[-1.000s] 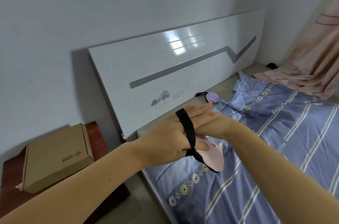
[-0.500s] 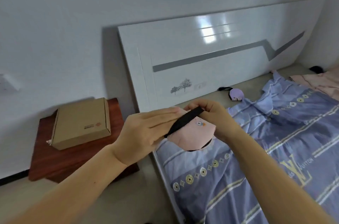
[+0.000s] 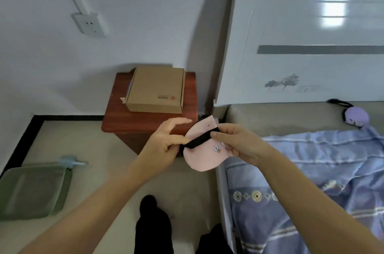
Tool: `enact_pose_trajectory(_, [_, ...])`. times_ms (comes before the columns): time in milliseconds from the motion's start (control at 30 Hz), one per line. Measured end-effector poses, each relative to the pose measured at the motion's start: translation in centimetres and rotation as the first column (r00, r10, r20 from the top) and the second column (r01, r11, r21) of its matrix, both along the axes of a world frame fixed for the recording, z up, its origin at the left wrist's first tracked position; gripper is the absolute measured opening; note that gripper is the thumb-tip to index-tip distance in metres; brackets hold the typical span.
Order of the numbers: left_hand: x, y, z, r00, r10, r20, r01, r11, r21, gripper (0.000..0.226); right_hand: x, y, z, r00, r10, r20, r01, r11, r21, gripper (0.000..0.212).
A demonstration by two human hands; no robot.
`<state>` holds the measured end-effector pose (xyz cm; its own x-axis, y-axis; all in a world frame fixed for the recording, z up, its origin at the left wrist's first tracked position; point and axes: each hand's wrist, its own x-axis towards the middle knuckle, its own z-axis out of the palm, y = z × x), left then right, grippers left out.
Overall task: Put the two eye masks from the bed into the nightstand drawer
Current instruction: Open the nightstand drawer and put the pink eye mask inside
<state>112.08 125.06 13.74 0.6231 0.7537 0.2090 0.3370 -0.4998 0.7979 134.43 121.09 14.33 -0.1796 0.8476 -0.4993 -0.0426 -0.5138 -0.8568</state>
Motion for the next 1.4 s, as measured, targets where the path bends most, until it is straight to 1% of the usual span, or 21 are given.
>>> enact_pose_trajectory(33, [-1.5,0.8,-1.6,0.999,0.042,-0.022,-0.044,0.994,-0.102,0.038,-1.1,0.8,-1.4,0.998,-0.051,0.037,0.052,0.998,-0.037,0.014])
enact_pose_trajectory(67, [-3.0,1.5,-3.3,0.995,0.082,-0.056,-0.093,0.968,-0.232,0.035,-2.1,1.5,-3.0,0.991,-0.078,0.110,0.086,0.994,-0.064,0.014])
enact_pose_trajectory(133, [-6.4,3.3,-7.2,0.978,0.128,-0.165,-0.193,0.852,-0.486,0.032,-4.0,3.0,-7.2,0.943,-0.048,0.329,0.091,0.989,-0.118,0.013])
enact_pose_trajectory(167, [-8.1,4.2,-9.4,0.960,0.135,-0.246,-0.256,0.782,-0.568,0.031,-5.0,3.5,-9.5,0.903,-0.007,0.429,0.079,0.985,-0.150,0.011])
enact_pose_trajectory(200, [-9.7,5.4,-11.5,0.935,0.144,-0.326,-0.325,0.717,-0.616,0.031,-5.9,4.0,-11.9,0.865,0.037,0.500,0.065,0.980,-0.185,0.011])
enact_pose_trajectory(267, [-12.6,8.0,-15.6,0.885,0.161,-0.437,-0.437,0.612,-0.659,0.032,-7.6,5.5,-16.2,0.808,0.109,0.579,0.051,0.966,-0.252,0.018])
enact_pose_trajectory(333, [-14.5,10.7,-19.1,0.834,0.182,-0.520,-0.530,0.523,-0.668,0.035,-8.8,7.2,-19.9,0.763,0.134,0.632,0.071,0.955,-0.288,0.021])
enact_pose_trajectory(400, [-15.8,13.5,-22.4,0.785,0.236,-0.573,-0.609,0.465,-0.642,0.039,-9.5,8.9,-23.4,0.720,0.131,0.682,0.098,0.953,-0.287,0.023])
enact_pose_trajectory(500, [-17.2,17.2,-27.9,0.691,0.389,-0.609,-0.723,0.358,-0.591,0.045,-9.9,11.4,-28.5,0.651,0.131,0.748,0.116,0.956,-0.269,0.026])
enact_pose_trajectory(567, [-17.7,18.8,-31.3,0.625,0.520,-0.583,-0.774,0.310,-0.552,0.053,-9.8,12.6,-31.2,0.612,0.091,0.786,0.124,0.970,-0.209,0.024])
enact_pose_trajectory(667, [-18.1,20.0,-34.6,0.585,0.642,-0.495,-0.790,0.314,-0.526,0.055,-9.6,14.1,-33.8,0.575,-0.022,0.818,0.126,0.990,-0.062,0.024])
enact_pose_trajectory(767, [-19.1,20.7,-36.5,0.553,0.681,-0.479,-0.823,0.360,-0.439,0.048,-9.6,15.0,-34.9,0.536,-0.093,0.839,0.137,0.990,0.023,0.023])
enact_pose_trajectory(867, [-20.0,21.2,-37.3,0.559,0.660,-0.502,-0.829,0.453,-0.328,0.031,-9.3,14.8,-35.4,0.518,-0.103,0.849,0.120,0.992,0.047,0.023])
enact_pose_trajectory(933, [-20.2,21.2,-37.4,0.567,0.638,-0.522,-0.819,0.507,-0.270,0.027,-9.3,14.9,-35.5,0.504,-0.077,0.860,0.094,0.995,0.034,0.021])
enact_pose_trajectory(1033, [-20.3,21.0,-37.2,0.562,0.637,-0.527,-0.814,0.538,-0.219,0.027,-10.3,15.1,-35.3,0.503,-0.067,0.862,0.106,0.994,0.015,0.021])
enact_pose_trajectory(1100, [-20.5,21.1,-36.9,0.564,0.629,-0.536,-0.810,0.546,-0.213,0.019,-10.9,15.2,-35.0,0.511,-0.098,0.854,0.140,0.990,0.030,0.022])
enact_pose_trajectory(1167, [-20.8,21.3,-36.8,0.590,0.589,-0.553,-0.791,0.559,-0.249,0.008,-11.2,15.2,-34.7,0.517,-0.121,0.847,0.161,0.986,0.043,0.022])
enact_pose_trajectory(1200, [-20.9,21.3,-36.9,0.611,0.573,-0.546,-0.779,0.557,-0.288,0.009,-11.3,15.1,-34.6,0.526,-0.134,0.840,0.166,0.985,0.053,0.023])
enact_pose_trajectory(1300, [-21.2,20.4,-37.0,0.637,0.610,-0.472,-0.771,0.507,-0.386,0.029,-11.7,13.4,-34.2,0.570,-0.144,0.809,0.146,0.987,0.073,0.022])
enact_pose_trajectory(1400, [-22.1,17.6,-36.7,0.676,0.616,-0.404,-0.720,0.437,-0.539,0.049,-12.0,10.7,-34.1,0.577,-0.094,0.811,0.135,0.991,0.019,0.021])
